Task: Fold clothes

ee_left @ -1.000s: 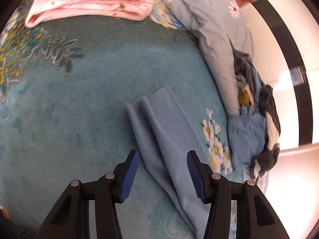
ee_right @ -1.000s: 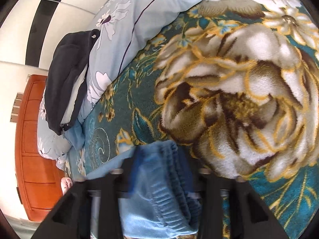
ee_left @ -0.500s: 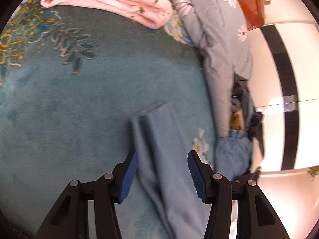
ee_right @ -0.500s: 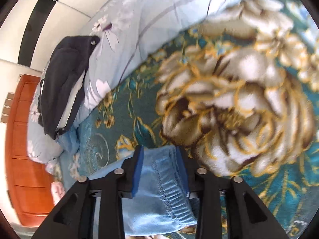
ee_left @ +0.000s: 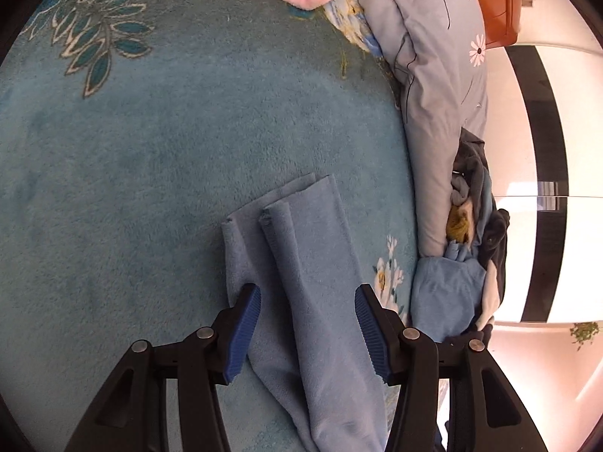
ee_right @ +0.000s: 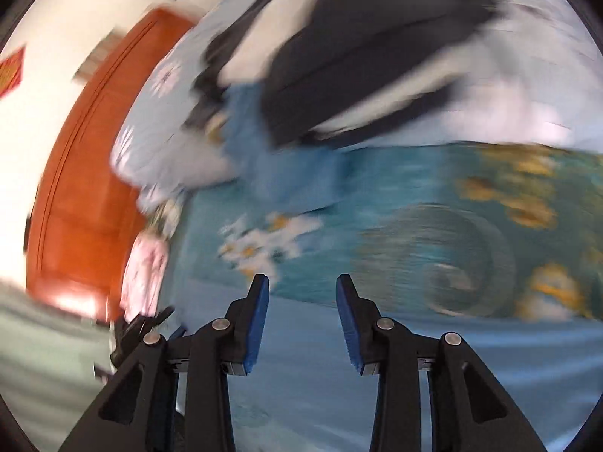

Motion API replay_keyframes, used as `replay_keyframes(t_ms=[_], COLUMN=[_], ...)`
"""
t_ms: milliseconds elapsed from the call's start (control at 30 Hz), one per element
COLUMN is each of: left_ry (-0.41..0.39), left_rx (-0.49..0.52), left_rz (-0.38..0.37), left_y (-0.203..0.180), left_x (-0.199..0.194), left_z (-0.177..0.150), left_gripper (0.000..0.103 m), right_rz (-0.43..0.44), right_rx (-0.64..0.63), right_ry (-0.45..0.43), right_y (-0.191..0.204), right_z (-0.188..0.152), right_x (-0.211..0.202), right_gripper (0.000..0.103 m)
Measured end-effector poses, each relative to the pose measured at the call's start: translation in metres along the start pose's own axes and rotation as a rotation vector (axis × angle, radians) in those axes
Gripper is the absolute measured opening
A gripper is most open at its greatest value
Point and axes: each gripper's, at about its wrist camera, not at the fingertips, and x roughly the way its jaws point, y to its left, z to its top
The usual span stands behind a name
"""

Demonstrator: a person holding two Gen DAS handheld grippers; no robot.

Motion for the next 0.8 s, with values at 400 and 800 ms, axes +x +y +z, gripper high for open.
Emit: replay_keyframes(t_ms=[400,800], left_ry=[-0.03,-0.052], left_rx=[-0.034,-0.072], left_rz=[-0.074,-0.094], left_y=[0.01,0.027], left_x=[0.014,0.01], left_z=[0.016,0.024], left_gripper=[0.054,0.008], right_rz=[-0.003,-0.035], right_rx=[-0.63,-0.71], right_ry=[0.435,0.585], right_y=[0.235,0.265], right_z=[-0.005,-0.023], right_x=[0.25,0.337], right_gripper=[0.039,0.038])
